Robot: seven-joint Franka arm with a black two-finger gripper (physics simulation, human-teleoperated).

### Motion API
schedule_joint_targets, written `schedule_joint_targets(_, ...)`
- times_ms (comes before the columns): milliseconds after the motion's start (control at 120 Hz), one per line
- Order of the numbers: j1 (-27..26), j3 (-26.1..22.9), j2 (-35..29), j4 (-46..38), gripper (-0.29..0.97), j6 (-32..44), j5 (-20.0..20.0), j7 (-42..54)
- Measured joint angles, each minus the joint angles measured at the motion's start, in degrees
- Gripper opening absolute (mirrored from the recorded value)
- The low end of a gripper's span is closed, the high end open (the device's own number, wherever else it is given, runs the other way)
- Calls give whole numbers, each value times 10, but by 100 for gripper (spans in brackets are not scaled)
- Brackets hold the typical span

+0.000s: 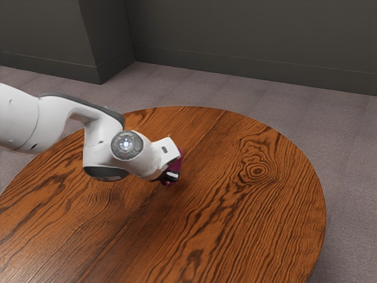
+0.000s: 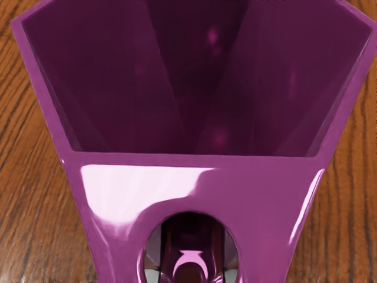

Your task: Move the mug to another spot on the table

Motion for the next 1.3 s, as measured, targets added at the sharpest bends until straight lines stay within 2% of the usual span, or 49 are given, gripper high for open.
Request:
schedule_joint_targets(200,24,0,20,0,1,21,10,9)
schedule_joint_targets(433,27,-1,26,-12,3,37,12,16)
schedule_joint_targets(775,28,0,25,-19,26,44,13,22)
schedule_joint_targets(1300,27,0,12,-35,56,45,13,28)
